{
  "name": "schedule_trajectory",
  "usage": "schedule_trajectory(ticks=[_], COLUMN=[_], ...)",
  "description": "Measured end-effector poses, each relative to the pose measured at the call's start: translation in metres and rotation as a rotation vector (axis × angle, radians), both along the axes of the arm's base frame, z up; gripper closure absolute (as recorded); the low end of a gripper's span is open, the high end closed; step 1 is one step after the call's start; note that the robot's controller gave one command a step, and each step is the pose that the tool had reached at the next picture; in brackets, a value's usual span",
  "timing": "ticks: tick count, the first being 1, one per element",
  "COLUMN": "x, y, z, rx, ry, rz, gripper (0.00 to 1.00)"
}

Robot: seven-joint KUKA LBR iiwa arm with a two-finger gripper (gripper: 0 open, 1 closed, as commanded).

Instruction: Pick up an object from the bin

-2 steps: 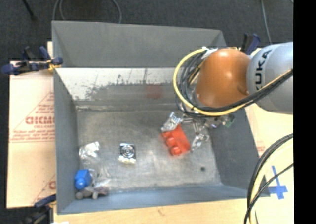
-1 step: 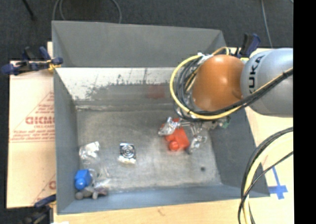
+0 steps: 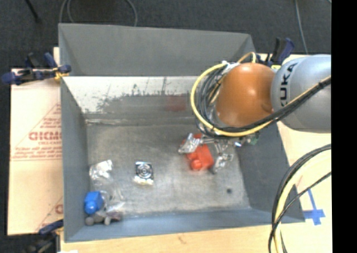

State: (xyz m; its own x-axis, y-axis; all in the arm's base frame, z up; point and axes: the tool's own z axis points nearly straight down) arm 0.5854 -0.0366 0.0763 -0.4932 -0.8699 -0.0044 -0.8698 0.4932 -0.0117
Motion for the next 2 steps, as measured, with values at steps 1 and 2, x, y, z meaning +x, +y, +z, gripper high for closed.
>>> schedule_trajectory(ticks=[1, 2], x=[0.0006, 0.0022], y=[0.0004, -0.0009], z=[0.0014, 0.0078], rx=[0.000, 0.002], ry=[-0.001, 0.007], rz=[-0.002, -0.013], gripper=[1.00, 1.00])
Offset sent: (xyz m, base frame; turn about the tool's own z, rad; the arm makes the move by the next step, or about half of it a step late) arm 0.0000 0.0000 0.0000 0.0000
